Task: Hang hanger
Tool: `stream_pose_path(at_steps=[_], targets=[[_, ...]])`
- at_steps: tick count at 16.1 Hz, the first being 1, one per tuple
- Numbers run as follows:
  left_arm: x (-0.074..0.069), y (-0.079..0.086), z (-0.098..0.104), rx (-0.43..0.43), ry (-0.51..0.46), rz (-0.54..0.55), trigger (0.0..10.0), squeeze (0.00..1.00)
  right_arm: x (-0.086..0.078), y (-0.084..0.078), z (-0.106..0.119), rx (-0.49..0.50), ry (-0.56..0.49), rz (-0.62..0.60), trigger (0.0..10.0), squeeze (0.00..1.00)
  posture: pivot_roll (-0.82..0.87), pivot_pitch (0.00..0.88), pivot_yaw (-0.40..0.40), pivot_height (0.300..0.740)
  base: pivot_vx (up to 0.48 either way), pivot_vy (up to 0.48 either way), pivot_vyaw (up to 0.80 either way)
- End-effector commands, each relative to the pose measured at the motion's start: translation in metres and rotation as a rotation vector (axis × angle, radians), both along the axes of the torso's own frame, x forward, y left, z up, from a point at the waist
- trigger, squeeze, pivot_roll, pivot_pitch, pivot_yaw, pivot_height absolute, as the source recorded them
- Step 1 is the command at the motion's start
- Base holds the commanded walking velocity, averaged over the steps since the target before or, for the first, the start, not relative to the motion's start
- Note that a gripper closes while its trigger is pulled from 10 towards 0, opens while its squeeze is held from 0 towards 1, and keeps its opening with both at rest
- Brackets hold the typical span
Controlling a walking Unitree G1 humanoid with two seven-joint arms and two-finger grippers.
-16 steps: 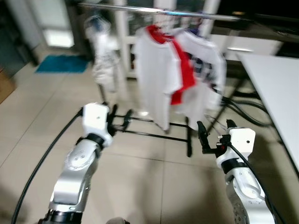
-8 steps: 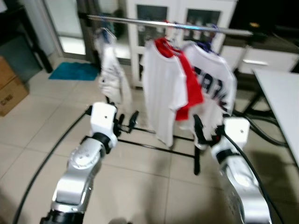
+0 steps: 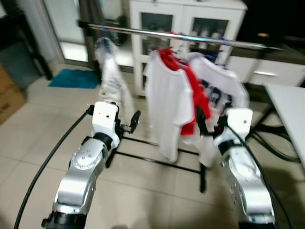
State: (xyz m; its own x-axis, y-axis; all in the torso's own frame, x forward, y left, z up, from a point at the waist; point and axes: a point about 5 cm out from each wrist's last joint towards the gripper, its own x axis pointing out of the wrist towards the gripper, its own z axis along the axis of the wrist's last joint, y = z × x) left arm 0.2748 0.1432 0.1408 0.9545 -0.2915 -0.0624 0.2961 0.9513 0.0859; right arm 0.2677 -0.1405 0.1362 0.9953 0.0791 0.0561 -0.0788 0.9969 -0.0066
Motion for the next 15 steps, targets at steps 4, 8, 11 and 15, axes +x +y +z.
stream_pose_path(at_steps=[4,8,11,15], targets=[[0.003,0.000,0.002,0.016,-0.002,0.005,10.0,1.00,0.002,-0.004,0.002,-0.002,-0.006,-0.018,10.0,1.00,0.04,0.000,-0.005,0.740,0.339,0.000,0.00],[0.002,-0.002,0.001,0.016,-0.004,0.001,10.0,1.00,0.003,-0.005,0.009,0.062,-0.028,-0.012,10.0,1.00,0.04,0.000,-0.012,0.740,0.336,0.000,0.00],[0.001,-0.003,0.002,0.005,-0.011,-0.007,10.0,1.00,-0.001,0.004,0.006,0.098,-0.014,0.074,10.0,0.58,0.04,0.000,-0.015,0.740,0.323,0.000,0.00],[-0.001,-0.007,0.002,0.005,-0.016,-0.036,10.0,1.00,-0.003,0.001,-0.006,0.147,0.066,0.019,10.0,0.00,0.04,0.000,-0.015,0.740,0.000,0.089,0.00]])
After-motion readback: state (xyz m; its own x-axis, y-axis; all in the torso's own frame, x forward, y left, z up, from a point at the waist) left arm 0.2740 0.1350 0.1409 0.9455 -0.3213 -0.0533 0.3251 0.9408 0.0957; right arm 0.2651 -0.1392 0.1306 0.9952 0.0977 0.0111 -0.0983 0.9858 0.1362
